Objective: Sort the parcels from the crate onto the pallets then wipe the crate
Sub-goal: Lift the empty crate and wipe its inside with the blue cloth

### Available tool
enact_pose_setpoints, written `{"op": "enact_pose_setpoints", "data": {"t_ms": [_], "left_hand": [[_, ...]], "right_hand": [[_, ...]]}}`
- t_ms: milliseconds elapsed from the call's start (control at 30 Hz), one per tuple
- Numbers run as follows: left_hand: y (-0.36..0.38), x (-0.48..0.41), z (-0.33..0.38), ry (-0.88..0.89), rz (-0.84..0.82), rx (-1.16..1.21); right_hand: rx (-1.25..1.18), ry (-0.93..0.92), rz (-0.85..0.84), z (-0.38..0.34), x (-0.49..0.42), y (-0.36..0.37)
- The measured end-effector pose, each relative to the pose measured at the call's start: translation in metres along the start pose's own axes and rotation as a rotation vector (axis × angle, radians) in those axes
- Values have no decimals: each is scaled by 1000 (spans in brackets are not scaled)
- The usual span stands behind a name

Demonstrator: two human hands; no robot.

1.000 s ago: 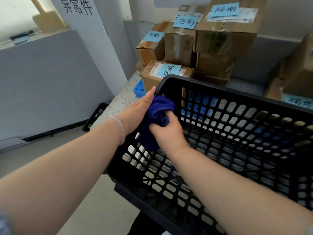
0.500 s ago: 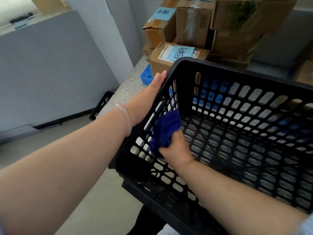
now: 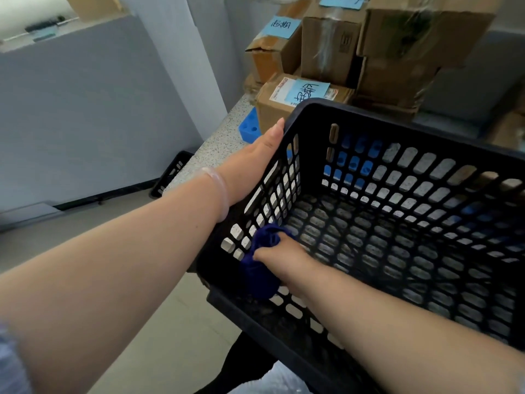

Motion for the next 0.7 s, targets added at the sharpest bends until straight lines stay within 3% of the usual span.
{"op": "enact_pose_setpoints", "data": {"t_ms": [133,333,700], "left_hand": [[0,5,1,10,-9,24],[0,5,2,73,-30,-21],[2,2,2,114,-22,79]], "right_hand": [[-74,-79,-69,-28,41,6],[105,-304,-108,-56,78,1],[401,-421,-109,-4,29,7]]}}
Point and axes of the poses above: each hand's wrist, its own x-axis away from the middle knuckle, its own y-axis out of the palm, z = x × y, the point moved 4 cm from there along -x, towards the middle knuckle, and after that the axes turned 5 degrees about -y, right-handed, at the moved point
